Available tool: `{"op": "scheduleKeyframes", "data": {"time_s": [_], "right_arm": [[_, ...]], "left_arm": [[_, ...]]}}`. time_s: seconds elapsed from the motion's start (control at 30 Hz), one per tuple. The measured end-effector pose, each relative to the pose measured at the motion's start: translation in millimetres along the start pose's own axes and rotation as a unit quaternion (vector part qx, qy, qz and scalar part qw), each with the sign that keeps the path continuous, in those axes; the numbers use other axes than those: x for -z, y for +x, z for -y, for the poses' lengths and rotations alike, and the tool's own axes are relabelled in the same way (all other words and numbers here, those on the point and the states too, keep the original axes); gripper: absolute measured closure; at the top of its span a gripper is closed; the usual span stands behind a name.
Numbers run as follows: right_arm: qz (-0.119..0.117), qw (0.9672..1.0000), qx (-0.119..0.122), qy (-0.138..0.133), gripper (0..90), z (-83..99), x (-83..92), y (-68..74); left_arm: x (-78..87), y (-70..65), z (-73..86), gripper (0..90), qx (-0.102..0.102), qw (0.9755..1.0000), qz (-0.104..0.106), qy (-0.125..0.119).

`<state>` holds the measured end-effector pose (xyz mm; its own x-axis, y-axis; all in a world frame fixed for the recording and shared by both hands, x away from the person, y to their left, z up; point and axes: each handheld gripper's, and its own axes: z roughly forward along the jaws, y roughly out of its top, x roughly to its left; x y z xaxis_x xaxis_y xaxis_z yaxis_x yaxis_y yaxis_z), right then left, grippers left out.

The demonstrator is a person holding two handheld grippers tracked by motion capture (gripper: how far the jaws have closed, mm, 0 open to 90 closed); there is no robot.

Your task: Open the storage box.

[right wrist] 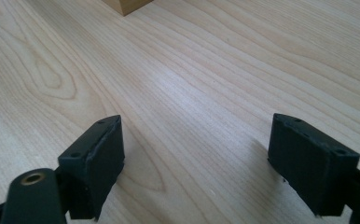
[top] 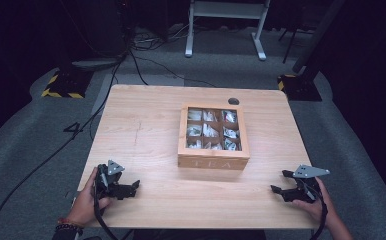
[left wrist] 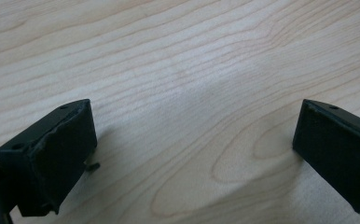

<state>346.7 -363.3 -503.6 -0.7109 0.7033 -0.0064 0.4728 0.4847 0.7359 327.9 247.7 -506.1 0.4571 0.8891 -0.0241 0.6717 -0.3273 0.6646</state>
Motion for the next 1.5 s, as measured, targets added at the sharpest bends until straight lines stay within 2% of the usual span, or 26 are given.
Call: {"op": "scheduleKeyframes", "data": {"time_s": [0.03, 0.13, 0.27, 0.53, 0.67, 0.7, 0.77, 1.07, 1.27, 1.5], "right_arm": [[0.000, 1.0000, 0.000, 0.000, 18.0, 0.0, 0.0, 0.0], [0.003, 1.0000, -0.003, 0.003, 17.9, -1.6, -1.0, 0.1], [0.007, 0.9999, -0.004, 0.008, 17.7, -4.3, -2.7, -1.6], [0.004, 1.0000, -0.005, 0.007, 19.4, -5.4, -3.4, -5.3], [0.014, 0.9998, 0.005, 0.013, 21.4, -12.2, -5.2, -4.5], [0.014, 0.9998, 0.006, 0.011, 21.5, -15.2, -4.9, -4.2], [0.015, 0.9997, 0.013, 0.012, 23.9, -21.4, -4.5, -3.9], [-0.003, 0.9989, 0.043, -0.020, 27.2, -62.3, -9.0, 2.1], [-0.024, 0.9976, 0.048, -0.044, 30.2, -89.1, -11.5, 7.6], [-0.037, 0.9970, 0.054, -0.043, 33.0, -108.1, -23.2, 16.7]], "left_arm": [[0.0, 0.0, 0.0, 0.1, 0.000, 1.0000, 0.000, 0.000], [-3.9, 5.8, -4.6, 0.0, -0.023, 0.9994, 0.025, 0.001], [-10.7, 10.0, -13.1, 0.0, -0.034, 0.9989, 0.032, 0.005], [-14.7, 9.2, -18.1, 0.3, -0.070, 0.9961, 0.055, 0.004], [-16.0, 8.0, -19.3, 0.2, -0.071, 0.9959, 0.056, 0.005], [-16.4, 6.9, -19.2, 0.2, -0.065, 0.9963, 0.056, 0.003], [-16.4, 6.6, -19.2, 0.3, -0.064, 0.9964, 0.056, 0.003], [-16.1, 8.6, -19.4, 0.5, -0.073, 0.9956, 0.059, 0.004], [-16.2, 8.9, -19.5, 0.5, -0.075, 0.9954, 0.059, 0.003], [-16.1, 9.1, -19.5, 0.5, -0.075, 0.9954, 0.059, 0.004]]}}
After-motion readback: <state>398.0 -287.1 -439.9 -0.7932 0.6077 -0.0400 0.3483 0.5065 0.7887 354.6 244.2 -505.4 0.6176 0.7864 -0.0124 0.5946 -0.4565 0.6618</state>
